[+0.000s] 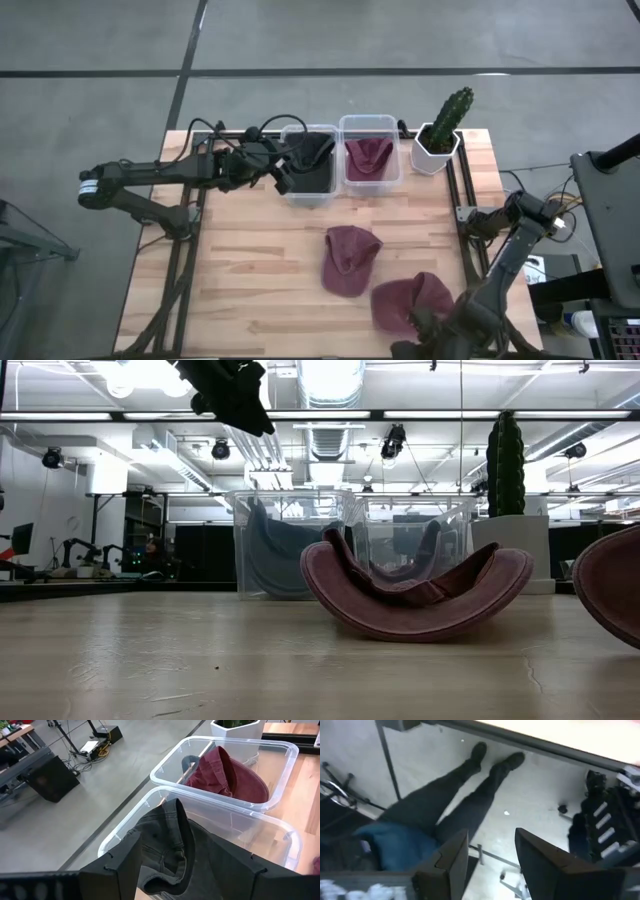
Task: Pick & Place hat
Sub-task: Put the right red cap into the right transparent bin
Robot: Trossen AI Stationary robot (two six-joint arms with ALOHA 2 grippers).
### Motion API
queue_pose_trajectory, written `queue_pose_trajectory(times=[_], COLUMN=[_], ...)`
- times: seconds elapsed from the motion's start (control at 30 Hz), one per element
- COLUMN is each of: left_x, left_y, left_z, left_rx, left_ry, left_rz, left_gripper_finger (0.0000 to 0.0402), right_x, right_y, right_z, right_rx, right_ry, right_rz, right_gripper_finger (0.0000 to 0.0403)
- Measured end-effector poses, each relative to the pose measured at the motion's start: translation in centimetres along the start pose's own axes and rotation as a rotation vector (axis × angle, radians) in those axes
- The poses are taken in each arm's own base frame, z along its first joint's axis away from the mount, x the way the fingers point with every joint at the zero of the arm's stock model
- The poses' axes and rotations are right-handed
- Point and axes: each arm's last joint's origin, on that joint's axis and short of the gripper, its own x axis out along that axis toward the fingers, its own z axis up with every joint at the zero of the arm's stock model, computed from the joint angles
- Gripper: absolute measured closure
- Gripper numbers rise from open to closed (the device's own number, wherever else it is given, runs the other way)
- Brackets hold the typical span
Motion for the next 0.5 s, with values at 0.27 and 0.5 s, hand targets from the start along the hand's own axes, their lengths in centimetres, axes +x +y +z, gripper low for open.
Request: queue_pose_trajectory(times=[0.27,0.5], left_x=[0.0,0.0], left_y=[0.0,0.0], left_z=[-0.1,-0.1], left_rx=[0.011,0.012], left_ry=[0.009,0.01], left_rz=[0.0,0.0], left_gripper_finger=[0.0188,0.0188], right_x=[1.3,1.1], right_y=[0.1,-1.1], right_z=[0.5,1.5], right_rx=[0.012,-0.113], right_ry=[-0.043,-0.14], right_rz=[-0.042,-0.174], right_gripper_finger=[0.0256,0.027])
